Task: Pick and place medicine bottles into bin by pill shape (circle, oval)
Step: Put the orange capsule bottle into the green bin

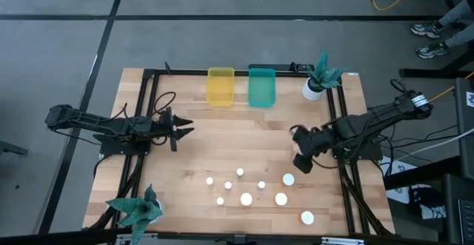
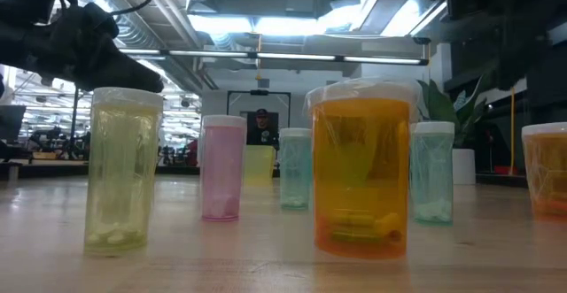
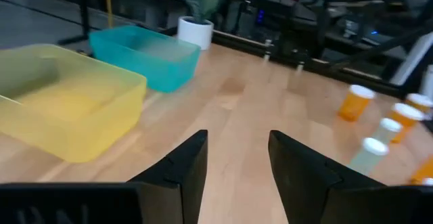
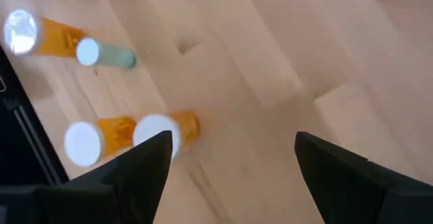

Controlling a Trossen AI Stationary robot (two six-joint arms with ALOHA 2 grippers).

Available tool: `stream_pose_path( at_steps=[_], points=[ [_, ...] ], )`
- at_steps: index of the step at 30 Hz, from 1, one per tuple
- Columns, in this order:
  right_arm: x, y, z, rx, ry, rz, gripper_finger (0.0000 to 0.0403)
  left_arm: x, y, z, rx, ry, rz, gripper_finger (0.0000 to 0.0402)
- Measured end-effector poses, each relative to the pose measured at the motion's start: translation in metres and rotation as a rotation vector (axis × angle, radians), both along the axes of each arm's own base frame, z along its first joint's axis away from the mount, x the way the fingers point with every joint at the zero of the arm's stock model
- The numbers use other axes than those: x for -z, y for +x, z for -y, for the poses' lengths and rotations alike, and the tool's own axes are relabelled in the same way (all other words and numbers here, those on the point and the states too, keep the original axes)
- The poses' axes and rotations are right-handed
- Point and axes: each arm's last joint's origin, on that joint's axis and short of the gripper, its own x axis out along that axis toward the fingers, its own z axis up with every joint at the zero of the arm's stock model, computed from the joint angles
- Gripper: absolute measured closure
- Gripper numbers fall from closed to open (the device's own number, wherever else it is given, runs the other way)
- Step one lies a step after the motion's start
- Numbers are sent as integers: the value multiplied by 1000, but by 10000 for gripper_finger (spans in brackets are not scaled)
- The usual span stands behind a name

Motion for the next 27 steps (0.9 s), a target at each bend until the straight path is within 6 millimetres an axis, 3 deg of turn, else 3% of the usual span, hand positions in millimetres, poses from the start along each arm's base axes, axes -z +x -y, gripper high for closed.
stream_pose_path(
  at_steps=[18,27],
  points=[
    [30,-27,-90,-28,67,-149,89,0,0,-1,-17,40,-11,252],
    [44,-23,-95,-43,-12,-170,89,0,0,-1,-16,40,-11,252]
  ],
)
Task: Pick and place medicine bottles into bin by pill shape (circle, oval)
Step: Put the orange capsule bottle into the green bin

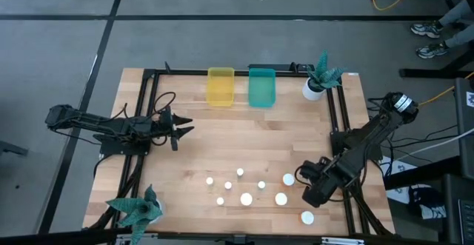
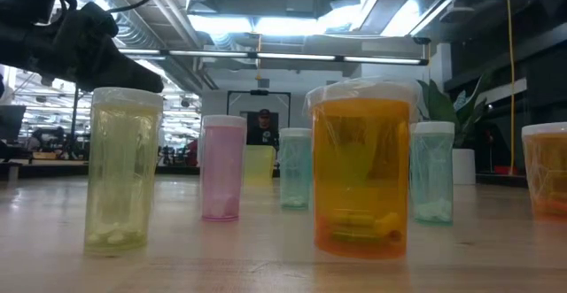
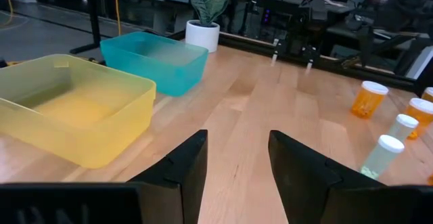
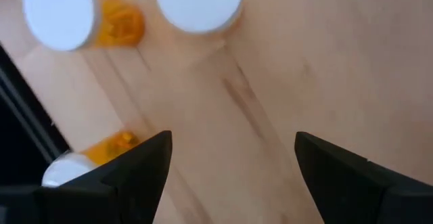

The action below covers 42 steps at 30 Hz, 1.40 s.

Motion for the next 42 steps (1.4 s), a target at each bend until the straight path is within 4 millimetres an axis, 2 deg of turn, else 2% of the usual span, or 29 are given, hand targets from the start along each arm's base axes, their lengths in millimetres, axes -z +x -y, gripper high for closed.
stream_pose_path(
  at_steps=[7,23,35,42],
  points=[
    [-1,8,10,-34,-58,35,89,0,0,0,0,-1,0,252],
    [2,8,13,-215,-157,45,89,0,0,0,0,0,-1,252],
    [21,16,5,-495,-242,-8,89,0,0,0,0,0,-1,252],
    [23,29,-5,-568,-265,140,89,0,0,0,0,0,-1,252]
  ],
)
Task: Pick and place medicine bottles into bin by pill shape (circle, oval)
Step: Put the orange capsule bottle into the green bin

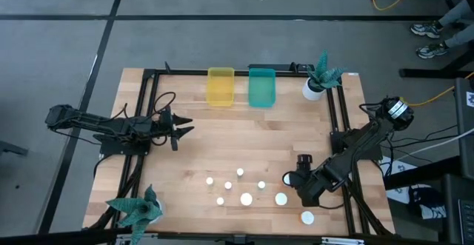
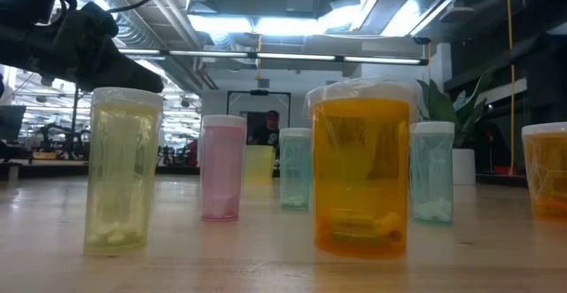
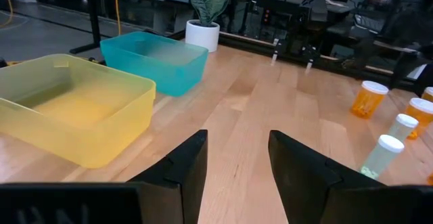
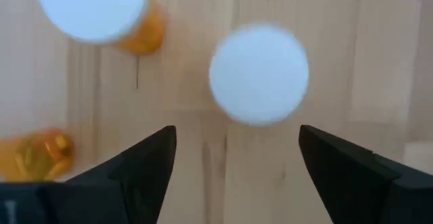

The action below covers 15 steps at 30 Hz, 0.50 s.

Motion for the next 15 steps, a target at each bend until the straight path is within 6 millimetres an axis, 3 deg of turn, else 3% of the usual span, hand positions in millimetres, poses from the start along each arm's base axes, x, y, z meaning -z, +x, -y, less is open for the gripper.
stream_pose_path(
  at_steps=[15],
  points=[
    [-2,14,8,-1,-13,67,89,0,0,0,0,0,0,252]
  ],
)
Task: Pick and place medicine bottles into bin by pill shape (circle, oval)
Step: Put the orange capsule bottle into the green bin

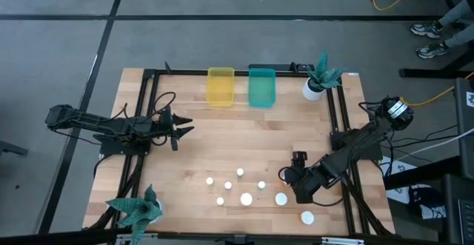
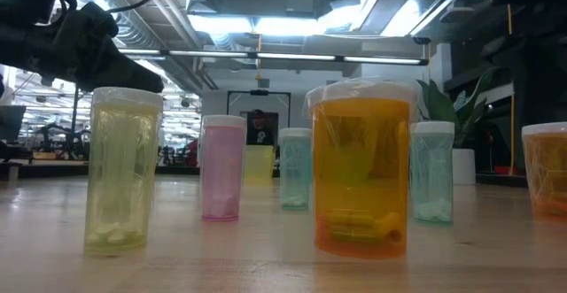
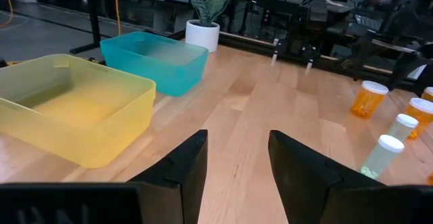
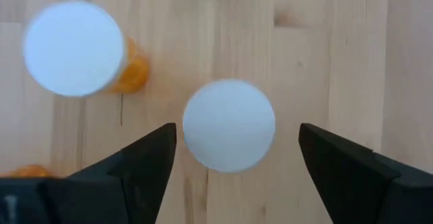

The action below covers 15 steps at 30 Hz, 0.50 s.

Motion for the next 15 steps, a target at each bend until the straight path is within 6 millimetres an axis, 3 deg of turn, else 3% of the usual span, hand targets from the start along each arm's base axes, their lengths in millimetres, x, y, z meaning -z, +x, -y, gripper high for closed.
stream_pose_path(
  at_steps=[15],
  points=[
    [18,10,-4,-19,-20,-30,89,0,0,0,0,0,0,252]
  ],
)
